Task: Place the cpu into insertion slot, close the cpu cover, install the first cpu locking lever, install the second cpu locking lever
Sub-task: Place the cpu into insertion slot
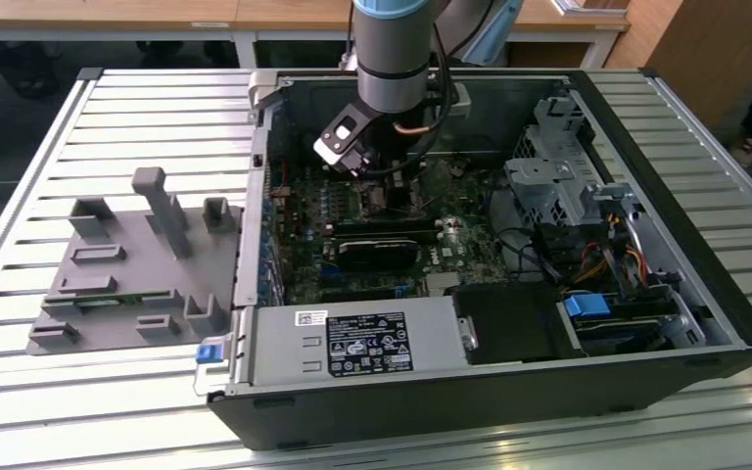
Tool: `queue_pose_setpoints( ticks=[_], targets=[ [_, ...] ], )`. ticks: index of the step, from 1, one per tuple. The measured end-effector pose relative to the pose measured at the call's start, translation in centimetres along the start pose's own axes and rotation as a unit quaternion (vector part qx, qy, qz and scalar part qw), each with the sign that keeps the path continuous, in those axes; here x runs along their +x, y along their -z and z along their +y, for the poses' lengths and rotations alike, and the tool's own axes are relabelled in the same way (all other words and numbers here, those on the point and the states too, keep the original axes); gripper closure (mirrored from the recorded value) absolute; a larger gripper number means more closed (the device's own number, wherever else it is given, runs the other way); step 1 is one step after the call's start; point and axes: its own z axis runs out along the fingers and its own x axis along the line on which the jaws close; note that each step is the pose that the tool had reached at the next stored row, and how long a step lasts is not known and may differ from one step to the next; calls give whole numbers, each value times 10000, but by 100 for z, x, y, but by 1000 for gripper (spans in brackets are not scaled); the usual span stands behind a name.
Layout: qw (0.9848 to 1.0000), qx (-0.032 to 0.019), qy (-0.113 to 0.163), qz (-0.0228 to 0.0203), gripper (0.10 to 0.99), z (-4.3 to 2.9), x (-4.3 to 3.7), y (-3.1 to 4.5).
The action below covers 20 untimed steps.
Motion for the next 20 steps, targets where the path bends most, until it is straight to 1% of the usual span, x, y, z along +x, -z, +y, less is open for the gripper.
queue_pose_setpoints(
  ticks=[17, 19, 20],
  targets=[
    [10000, -3, -35, -1, 545, 19, 1, -4],
    [10000, -2, -36, -1, 537, 19, 1, -4],
    [10000, -2, -37, -1, 475, 19, 1, -5]
  ],
)
